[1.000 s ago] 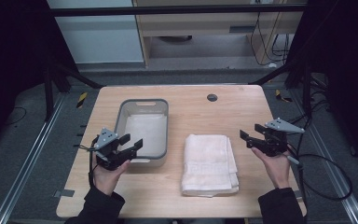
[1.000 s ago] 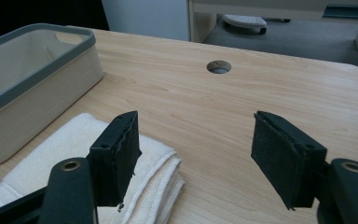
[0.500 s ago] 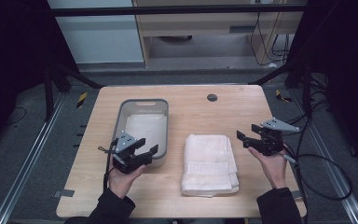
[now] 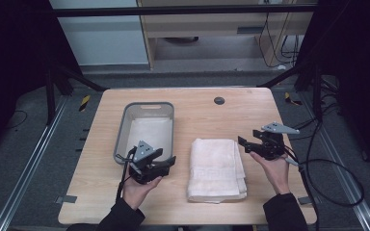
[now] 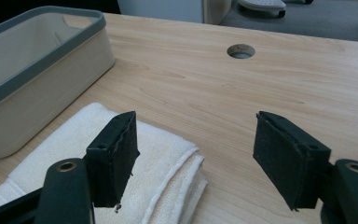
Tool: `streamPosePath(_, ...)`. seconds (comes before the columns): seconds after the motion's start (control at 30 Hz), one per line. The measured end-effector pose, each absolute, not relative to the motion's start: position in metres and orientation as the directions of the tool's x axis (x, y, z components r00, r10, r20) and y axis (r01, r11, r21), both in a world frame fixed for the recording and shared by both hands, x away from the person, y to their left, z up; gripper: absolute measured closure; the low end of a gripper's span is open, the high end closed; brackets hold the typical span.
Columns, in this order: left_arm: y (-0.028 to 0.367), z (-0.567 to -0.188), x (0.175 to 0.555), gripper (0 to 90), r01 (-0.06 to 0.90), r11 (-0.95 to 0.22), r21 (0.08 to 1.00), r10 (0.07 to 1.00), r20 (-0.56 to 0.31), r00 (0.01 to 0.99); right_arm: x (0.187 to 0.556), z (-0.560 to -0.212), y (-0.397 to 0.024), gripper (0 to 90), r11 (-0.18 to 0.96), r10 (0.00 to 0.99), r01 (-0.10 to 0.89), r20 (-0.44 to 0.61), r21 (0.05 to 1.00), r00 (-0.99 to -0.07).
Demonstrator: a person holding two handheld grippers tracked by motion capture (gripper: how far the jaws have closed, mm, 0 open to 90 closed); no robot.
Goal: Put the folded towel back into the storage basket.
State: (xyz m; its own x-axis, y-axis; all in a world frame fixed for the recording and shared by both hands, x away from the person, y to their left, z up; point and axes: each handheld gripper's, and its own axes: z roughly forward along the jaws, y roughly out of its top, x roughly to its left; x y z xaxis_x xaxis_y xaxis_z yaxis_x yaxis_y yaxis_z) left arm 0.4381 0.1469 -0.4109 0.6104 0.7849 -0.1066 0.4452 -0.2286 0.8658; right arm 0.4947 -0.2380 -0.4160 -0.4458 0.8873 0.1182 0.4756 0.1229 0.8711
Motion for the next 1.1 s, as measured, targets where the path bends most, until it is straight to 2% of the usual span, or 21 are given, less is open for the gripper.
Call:
streamPosePath(0.57,0.123,-0.425,0.427,41.0,0.451,-0.301,0.84,0.75,-0.084,0.656,0.498,-0.425,-0.228,29.0,0.149,0.878,0.491,0.114,0.858,-0.466)
streamPosePath(1.1,0.103,-0.444,0.422,40.2,0.478,-0.348,0.807,0.72,-0.096,0.687,0.504,-0.44,-0.217,28.9,0.189,0.873,0.523,0.102,0.831,-0.477)
